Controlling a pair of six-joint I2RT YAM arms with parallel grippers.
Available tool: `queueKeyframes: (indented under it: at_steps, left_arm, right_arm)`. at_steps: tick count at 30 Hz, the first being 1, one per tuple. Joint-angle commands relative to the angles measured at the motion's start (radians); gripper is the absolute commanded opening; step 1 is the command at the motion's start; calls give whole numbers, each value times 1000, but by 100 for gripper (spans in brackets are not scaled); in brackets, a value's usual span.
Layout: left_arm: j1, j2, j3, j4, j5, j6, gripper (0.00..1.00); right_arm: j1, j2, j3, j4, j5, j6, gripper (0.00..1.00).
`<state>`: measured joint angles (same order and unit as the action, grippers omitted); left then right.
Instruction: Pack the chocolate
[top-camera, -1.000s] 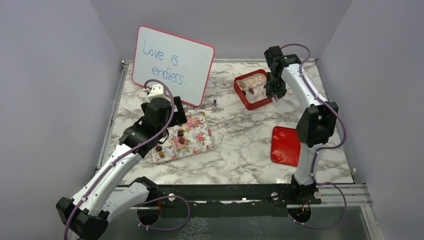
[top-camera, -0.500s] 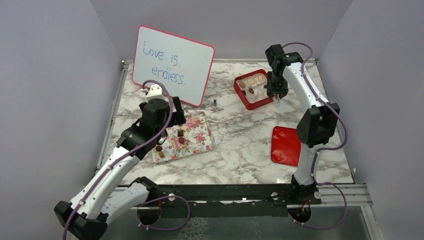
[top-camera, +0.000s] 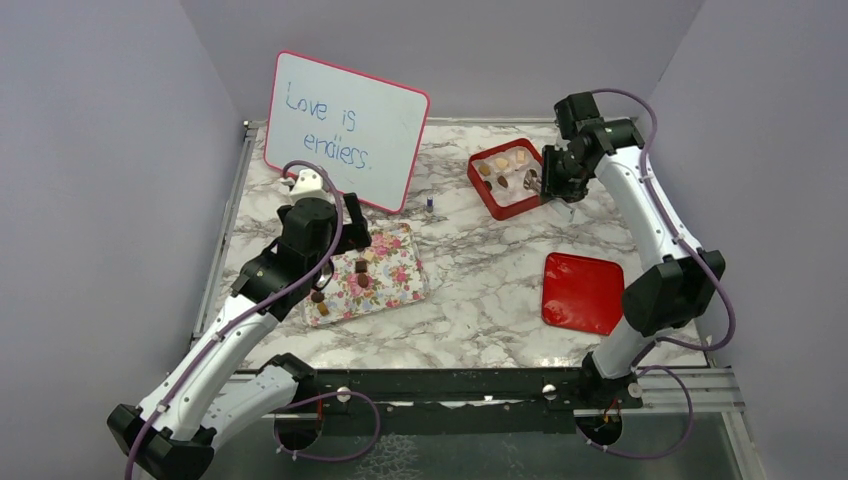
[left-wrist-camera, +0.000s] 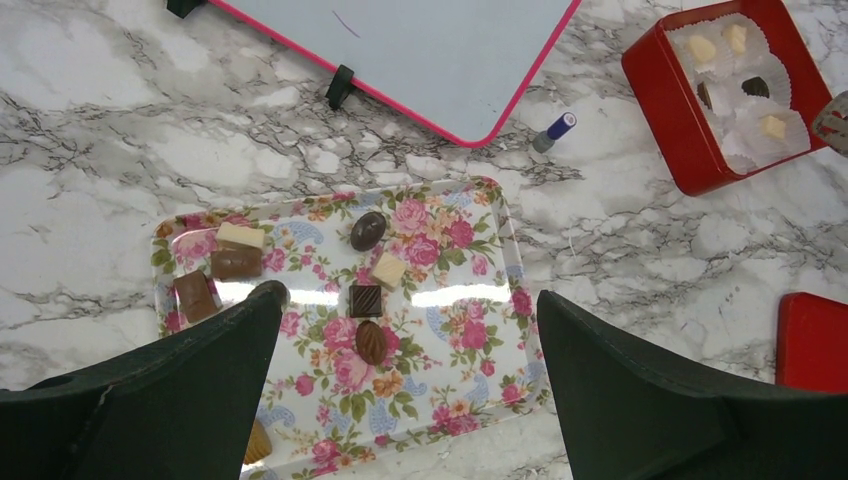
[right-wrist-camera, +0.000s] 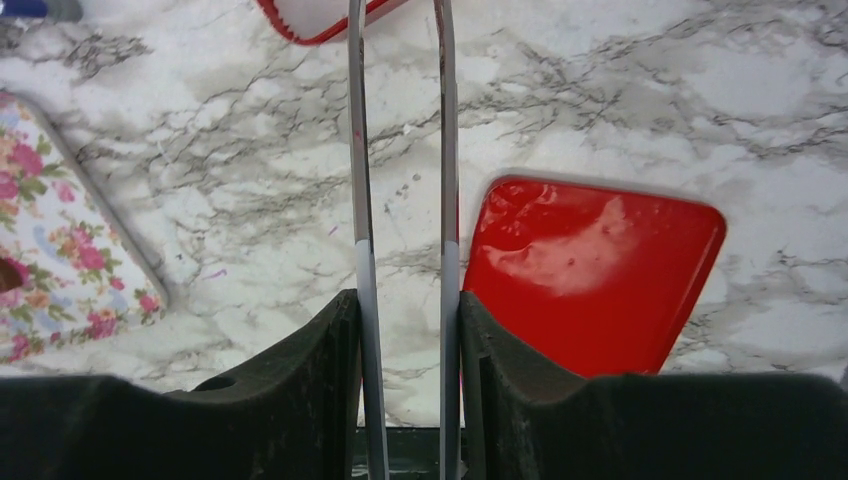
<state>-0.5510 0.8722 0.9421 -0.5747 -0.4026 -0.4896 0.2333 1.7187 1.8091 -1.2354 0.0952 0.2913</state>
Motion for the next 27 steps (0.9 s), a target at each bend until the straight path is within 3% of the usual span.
queueKeyframes:
  at_steps: [1, 6, 16, 23, 27]
  left_arm:
    - [3, -33, 37, -10, -14, -11, 99]
    - [3, -59, 38, -26, -38, -47, 99]
    - [3, -113, 42, -82, -93, -60, 99]
    - [3, -111, 123, -131, -234, -56, 99]
    - [3, -104, 180, -132, -276, -24, 99]
  right_arm:
    - [17, -89, -85, 103, -166, -25, 40]
    - [98, -177, -220, 229, -198, 11, 40]
    - [354, -234, -338, 436, -147, -5, 40]
    - [494, -121, -258, 350, -30, 84, 40]
    - [585, -92, -248, 390, -12, 111, 40]
